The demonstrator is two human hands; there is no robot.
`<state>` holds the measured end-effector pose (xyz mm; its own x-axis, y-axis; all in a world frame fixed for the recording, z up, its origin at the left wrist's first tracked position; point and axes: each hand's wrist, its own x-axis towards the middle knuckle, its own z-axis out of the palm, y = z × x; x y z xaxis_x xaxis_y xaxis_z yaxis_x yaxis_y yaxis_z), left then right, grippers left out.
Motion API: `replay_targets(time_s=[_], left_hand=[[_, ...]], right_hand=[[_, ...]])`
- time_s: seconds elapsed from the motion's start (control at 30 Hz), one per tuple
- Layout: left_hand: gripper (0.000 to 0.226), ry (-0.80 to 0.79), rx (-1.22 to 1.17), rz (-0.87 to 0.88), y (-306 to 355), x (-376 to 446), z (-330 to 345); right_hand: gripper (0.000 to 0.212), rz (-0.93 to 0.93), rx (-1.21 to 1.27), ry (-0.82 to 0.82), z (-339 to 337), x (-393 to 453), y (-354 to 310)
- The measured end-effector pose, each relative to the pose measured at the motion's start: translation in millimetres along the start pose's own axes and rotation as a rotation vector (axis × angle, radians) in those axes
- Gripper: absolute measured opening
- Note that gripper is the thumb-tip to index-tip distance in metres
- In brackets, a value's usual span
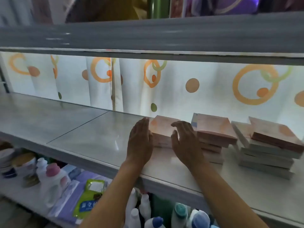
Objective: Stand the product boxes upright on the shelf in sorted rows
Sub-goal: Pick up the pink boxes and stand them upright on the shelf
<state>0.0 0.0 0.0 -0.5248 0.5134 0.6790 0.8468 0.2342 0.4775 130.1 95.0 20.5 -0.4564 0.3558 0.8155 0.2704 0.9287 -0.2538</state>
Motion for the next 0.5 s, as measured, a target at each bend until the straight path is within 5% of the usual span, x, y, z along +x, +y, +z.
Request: replay_targets(time_s=[0.23, 0.5], left_hand=[[0.043, -0.087, 0.075, -0.044, -3.8, 3.6, 4.3], [0.045, -0.144, -0.009, -0.192, 7.2, 2.1, -9.6]], right_hand=[[0.034, 0.354, 0.187, -0.225, 16.3, 6.9, -13.8], [0.048, 0.684, 0.261, -0.278, 17.2, 13.8, -18.3]])
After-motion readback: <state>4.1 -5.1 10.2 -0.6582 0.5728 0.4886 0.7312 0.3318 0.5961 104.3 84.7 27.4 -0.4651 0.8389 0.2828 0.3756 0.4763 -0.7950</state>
